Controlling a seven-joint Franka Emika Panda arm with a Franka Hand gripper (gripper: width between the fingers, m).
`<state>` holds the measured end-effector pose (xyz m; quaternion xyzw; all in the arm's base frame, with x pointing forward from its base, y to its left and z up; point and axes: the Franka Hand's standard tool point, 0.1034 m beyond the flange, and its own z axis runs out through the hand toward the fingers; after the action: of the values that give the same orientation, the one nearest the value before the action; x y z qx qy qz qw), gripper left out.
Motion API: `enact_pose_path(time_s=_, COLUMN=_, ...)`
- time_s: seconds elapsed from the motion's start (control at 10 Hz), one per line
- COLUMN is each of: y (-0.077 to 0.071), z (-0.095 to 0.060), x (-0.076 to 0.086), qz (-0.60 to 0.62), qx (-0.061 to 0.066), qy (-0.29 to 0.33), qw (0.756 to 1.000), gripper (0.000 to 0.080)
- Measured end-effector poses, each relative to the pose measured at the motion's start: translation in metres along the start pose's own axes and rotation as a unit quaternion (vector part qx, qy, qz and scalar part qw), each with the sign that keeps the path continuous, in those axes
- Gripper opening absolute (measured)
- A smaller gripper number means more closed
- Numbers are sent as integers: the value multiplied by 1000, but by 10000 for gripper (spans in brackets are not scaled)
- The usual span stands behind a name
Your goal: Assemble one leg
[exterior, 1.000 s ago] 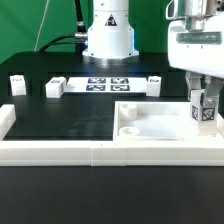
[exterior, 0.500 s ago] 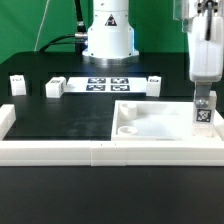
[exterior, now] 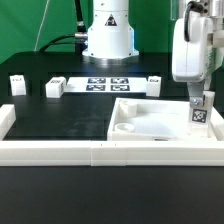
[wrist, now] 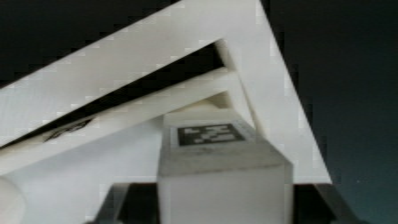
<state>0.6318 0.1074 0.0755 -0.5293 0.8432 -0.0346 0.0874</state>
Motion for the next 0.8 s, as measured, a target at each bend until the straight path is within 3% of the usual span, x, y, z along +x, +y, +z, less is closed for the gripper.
enact_pose_path(time_s=0.1, y=1, z=1, x=-1, qz=-6, qx=-1, qy=-1, qw=1000, gripper=301)
enact_pose_path(time_s=0.2, y=1, z=1, x=-1, qz=-17, qx=-1, qy=-1, qw=1000, gripper=518)
enact_pose_path(time_s=0.3, y=1, z=1, x=-1, qz=-18, qx=-1, qy=-1, qw=1000, gripper=613)
enact_pose_path(time_s=0.8, y=1, z=1, x=-1, qz=-19, qx=-1, qy=-1, qw=1000, gripper=646)
